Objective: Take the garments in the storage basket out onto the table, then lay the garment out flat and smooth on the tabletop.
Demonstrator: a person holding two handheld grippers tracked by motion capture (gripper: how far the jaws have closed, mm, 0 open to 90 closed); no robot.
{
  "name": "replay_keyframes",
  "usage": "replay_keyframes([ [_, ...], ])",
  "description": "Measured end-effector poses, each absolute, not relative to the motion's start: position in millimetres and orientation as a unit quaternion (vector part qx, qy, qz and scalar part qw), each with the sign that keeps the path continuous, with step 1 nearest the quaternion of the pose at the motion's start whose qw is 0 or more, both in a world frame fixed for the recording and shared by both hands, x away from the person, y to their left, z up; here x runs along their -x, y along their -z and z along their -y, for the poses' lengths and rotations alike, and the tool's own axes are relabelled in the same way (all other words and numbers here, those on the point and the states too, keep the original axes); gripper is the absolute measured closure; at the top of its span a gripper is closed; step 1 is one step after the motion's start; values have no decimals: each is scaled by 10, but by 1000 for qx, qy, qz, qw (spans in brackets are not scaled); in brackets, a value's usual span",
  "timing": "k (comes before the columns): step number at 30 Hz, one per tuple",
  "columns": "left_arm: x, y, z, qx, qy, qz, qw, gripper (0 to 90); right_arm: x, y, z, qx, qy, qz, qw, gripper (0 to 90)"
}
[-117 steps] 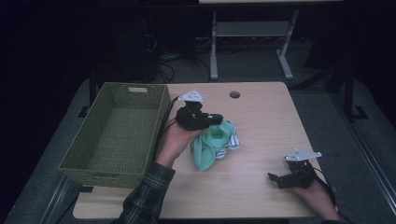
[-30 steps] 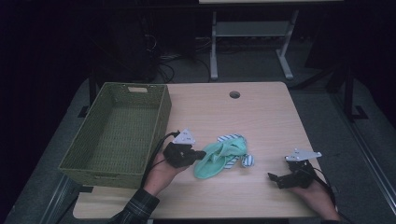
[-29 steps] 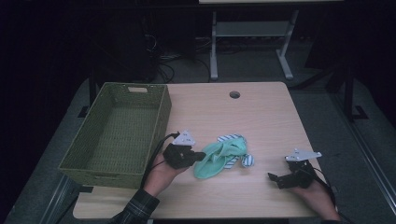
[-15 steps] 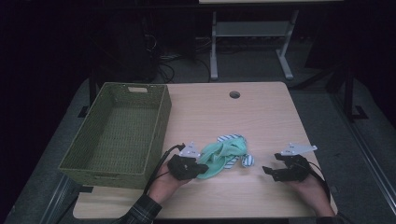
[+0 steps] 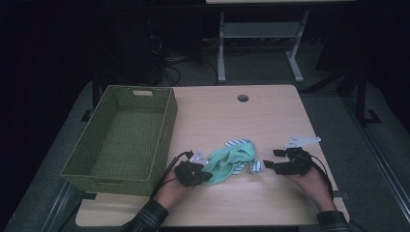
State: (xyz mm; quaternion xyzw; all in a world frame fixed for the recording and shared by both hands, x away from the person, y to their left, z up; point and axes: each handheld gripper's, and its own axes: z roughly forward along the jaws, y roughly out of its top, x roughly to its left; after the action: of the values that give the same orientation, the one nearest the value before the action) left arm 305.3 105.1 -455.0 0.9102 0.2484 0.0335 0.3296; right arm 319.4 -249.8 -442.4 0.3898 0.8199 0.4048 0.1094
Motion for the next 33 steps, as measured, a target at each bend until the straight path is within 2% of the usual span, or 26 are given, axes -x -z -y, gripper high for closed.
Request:
replay_keyframes([
  [8, -3061, 4578, -1055, -912, -30, -252, 324, 895, -3370, 4322, 2399, -389, -414, -817, 104, 406],
  [16, -3074, 4585, -1067, -910, -24, -253, 327, 895, -3558, 4259, 2275, -390, -421, -813, 97, 485],
  [33, -3082, 4581, -1068, -911, -20, -254, 326, 895, -3922, 4421, 2001, -400, -400, -821, 76, 526],
])
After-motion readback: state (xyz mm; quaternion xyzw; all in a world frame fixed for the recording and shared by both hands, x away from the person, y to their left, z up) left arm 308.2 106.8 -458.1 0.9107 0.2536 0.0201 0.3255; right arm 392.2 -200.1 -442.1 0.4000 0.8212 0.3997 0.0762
